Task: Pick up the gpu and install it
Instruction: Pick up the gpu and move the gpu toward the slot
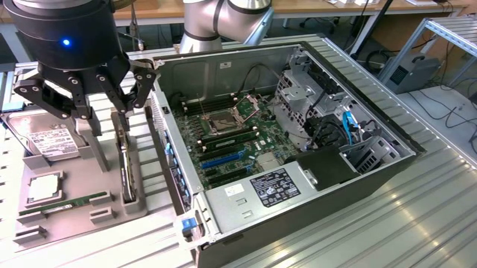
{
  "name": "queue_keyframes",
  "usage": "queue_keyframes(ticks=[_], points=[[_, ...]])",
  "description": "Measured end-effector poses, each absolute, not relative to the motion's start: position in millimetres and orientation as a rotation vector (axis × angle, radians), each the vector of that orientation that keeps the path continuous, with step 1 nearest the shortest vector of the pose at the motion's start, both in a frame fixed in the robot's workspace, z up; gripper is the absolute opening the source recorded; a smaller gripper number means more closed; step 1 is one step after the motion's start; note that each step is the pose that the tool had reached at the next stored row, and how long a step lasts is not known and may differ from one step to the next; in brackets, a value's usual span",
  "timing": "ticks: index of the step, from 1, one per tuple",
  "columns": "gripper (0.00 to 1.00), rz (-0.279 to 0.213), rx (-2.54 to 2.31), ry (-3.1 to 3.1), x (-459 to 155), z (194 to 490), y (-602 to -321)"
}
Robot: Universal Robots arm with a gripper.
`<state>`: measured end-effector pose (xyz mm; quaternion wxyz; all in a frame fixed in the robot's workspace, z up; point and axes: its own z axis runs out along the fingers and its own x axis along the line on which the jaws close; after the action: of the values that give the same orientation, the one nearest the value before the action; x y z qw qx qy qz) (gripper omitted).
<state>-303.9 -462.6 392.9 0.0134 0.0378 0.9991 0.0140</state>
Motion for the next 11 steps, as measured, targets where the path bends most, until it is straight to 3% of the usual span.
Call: queue_keyframes(ticks=[11], points=[[0.42,0.044,0.118,3.112,-304.8,389.3,-461.8]])
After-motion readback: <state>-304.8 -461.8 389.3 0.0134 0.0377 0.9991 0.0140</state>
